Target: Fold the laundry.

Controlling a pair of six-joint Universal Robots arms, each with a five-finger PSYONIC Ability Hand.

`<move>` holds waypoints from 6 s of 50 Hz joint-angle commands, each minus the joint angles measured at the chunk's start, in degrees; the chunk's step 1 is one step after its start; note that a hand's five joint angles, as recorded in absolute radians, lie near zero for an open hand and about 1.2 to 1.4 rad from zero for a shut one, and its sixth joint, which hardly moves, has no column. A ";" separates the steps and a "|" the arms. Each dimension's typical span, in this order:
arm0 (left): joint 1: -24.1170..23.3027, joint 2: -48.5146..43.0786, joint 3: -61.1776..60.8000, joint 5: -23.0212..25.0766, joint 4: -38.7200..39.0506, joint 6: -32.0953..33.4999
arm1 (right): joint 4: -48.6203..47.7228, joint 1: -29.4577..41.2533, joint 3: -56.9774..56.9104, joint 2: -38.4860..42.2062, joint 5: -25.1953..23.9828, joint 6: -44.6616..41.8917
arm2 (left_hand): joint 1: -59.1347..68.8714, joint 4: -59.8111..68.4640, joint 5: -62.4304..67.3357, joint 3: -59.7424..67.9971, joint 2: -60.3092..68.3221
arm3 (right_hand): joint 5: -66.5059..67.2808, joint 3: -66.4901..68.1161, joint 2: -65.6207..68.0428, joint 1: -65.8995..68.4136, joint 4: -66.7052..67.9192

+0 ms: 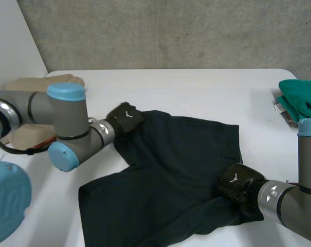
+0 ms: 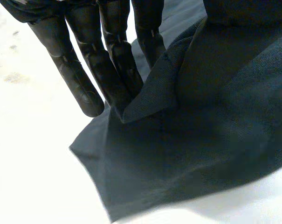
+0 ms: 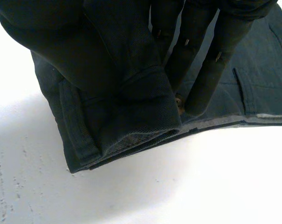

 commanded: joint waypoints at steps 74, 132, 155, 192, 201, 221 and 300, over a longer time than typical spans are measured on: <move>-17.46 44.29 -57.16 -20.16 -23.60 -24.18 | 8.46 -0.34 -0.04 -9.31 -0.86 2.65 | 13.88 11.49 14.12 12.27 11.87 | 11.23 11.79 12.92 16.25 11.43; -12.64 20.99 -21.81 -28.50 27.18 -10.17 | -4.62 -2.98 -21.31 10.46 1.08 31.27 | -56.12 -58.51 -55.88 -57.73 -58.13 | -56.68 -56.11 -54.98 -51.65 -56.47; -13.52 25.74 -27.97 -28.50 27.01 -13.97 | -23.07 -9.30 -8.74 4.84 11.71 5.55 | -56.12 -58.51 -55.88 -57.73 -58.13 | 11.23 11.79 12.92 16.25 11.43; -12.11 30.06 -23.95 -27.28 27.27 -20.82 | -36.08 5.99 -10.49 -1.23 -12.30 41.25 | -56.12 -58.51 -55.88 -57.73 -58.13 | -58.77 -58.21 -57.08 -53.75 -58.57; -16.33 16.18 -12.78 -18.31 17.35 -26.98 | -14.74 -1.31 -21.38 6.22 -6.05 45.78 | -55.40 -57.79 -55.16 -57.01 -57.41 | -58.77 -58.21 -57.08 -53.75 -58.57; -15.37 4.04 -3.46 -22.97 -5.24 -27.33 | -5.32 -1.22 -32.56 23.21 -1.04 36.20 | -54.05 -56.45 -53.81 -55.66 -56.06 | -58.77 -58.21 -57.08 -53.75 -58.57; -11.06 31.64 -4.33 8.32 0.46 -37.96 | -59.89 -18.87 -35.80 14.93 -1.74 43.91 | -54.05 -56.45 -53.81 -55.66 -56.06 | 11.23 11.79 12.92 16.25 11.43</move>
